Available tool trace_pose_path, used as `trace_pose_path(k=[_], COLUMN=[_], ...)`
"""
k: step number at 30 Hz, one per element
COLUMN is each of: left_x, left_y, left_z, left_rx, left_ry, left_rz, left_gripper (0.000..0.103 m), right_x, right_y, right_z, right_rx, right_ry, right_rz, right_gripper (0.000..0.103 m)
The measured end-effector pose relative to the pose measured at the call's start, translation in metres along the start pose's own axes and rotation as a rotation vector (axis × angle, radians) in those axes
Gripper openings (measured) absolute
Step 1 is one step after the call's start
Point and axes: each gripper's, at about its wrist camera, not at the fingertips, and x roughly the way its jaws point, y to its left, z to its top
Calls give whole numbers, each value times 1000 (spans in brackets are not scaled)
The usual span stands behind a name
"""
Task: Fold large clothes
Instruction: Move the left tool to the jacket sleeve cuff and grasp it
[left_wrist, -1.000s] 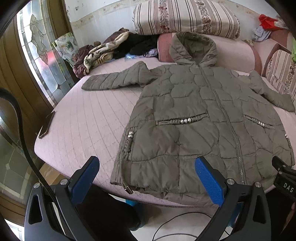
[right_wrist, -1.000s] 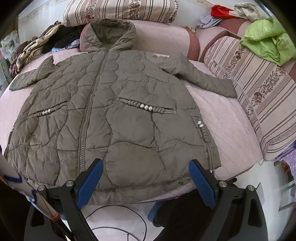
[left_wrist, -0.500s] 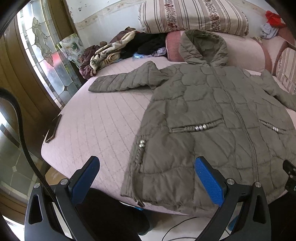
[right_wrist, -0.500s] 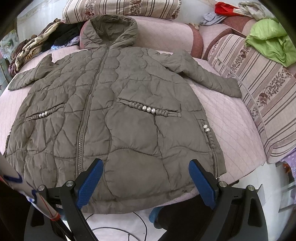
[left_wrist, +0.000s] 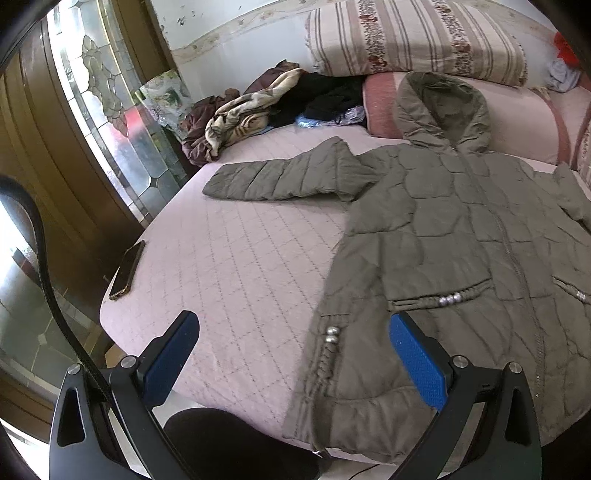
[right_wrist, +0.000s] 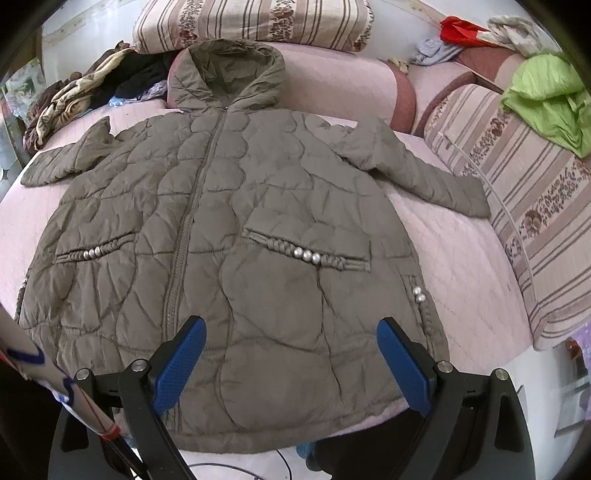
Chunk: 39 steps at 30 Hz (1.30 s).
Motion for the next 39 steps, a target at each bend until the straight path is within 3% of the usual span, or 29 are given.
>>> trace_pose_path(k=[10, 27, 33, 39], left_x=[34, 144, 198, 272], left_y=[44, 154, 193, 217], left_z=[13, 75, 102, 126], left_rx=[-50, -170, -245, -290], left_ry=[27, 75, 91, 166], left_rz=[39, 224, 201, 156], left_gripper=[103, 103, 103, 103], right_x=[-2, 32, 46, 61], right_y=[19, 47, 49, 41], right_z=[20, 47, 48, 47], right_rx=[-51, -51, -46, -20], right_ry=[-23, 13, 46, 77], right_rz=[-9, -4, -21, -45], right_gripper=[96, 96, 96, 96])
